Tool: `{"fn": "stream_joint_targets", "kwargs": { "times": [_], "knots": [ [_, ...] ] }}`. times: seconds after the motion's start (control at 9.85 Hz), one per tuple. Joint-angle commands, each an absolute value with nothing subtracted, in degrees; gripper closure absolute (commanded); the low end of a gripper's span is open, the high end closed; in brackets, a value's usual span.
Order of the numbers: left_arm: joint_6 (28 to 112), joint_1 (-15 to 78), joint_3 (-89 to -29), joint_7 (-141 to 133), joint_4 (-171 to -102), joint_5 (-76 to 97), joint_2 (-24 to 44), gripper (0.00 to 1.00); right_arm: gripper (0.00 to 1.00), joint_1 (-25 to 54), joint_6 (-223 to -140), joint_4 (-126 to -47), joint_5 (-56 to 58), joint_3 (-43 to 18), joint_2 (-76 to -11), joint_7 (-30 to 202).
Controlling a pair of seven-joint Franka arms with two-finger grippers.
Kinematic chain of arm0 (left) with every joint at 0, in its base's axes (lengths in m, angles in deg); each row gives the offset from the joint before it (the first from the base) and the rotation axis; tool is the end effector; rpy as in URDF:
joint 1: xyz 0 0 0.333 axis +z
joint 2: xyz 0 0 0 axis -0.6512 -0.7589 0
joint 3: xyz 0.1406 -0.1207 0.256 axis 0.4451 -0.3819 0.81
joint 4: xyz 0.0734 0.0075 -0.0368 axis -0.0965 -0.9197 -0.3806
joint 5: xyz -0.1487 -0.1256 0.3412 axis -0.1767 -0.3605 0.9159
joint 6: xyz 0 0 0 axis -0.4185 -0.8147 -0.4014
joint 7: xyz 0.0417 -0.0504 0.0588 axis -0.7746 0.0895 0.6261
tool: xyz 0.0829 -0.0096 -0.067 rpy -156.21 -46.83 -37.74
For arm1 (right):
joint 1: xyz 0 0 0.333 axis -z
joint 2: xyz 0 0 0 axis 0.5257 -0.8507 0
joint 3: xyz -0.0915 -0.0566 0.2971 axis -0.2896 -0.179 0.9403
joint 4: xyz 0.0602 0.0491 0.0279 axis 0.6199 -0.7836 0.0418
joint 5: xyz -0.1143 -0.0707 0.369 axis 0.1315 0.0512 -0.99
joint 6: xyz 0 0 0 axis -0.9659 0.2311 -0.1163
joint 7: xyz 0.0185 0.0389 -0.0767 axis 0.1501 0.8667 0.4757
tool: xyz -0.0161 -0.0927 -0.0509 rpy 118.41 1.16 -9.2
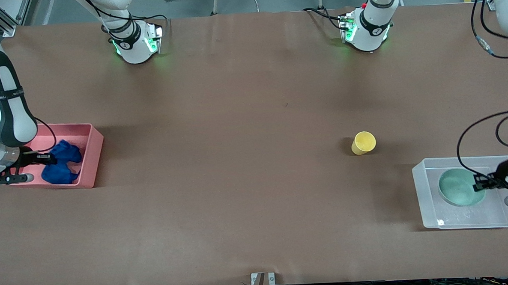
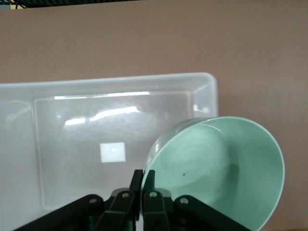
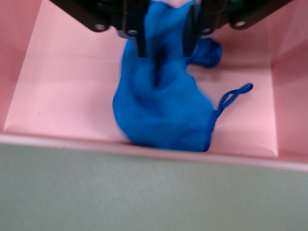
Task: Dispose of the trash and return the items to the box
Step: 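Release the bowl in the clear bin while the right gripper returns to rest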
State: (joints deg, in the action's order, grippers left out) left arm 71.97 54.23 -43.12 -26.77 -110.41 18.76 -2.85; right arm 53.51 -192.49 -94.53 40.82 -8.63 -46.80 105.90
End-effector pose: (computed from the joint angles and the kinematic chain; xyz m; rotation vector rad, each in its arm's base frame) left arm 0.7337 0.1497 0.3627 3.1221 -0.1240 0.1992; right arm 0.5748 -0.2490 0.2567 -3.1267 -0.0870 0.2028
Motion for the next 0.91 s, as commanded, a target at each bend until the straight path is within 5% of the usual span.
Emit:
{"fn": "stream_joint_targets", "kwargs": {
  "times": [0.0,0.41,0.81],
  "knots": [
    [74.1,53.6,-41.3,-27.5,-105.6,18.9,-9.4,1.0,0.0,50.2,-177.3,-88.7,40.7,-7.8,-37.0,97.6],
    [77.6,54.3,-41.0,-27.7,-106.8,18.9,-11.9,1.0,0.0,36.7,-166.6,-83.4,40.6,-7.7,-24.3,76.5],
    [78.7,56.7,-41.0,-27.7,-113.7,19.2,-11.7,0.99,0.0,38.7,-150.3,-70.9,37.9,-8.4,-21.8,78.0]
  ]
}}
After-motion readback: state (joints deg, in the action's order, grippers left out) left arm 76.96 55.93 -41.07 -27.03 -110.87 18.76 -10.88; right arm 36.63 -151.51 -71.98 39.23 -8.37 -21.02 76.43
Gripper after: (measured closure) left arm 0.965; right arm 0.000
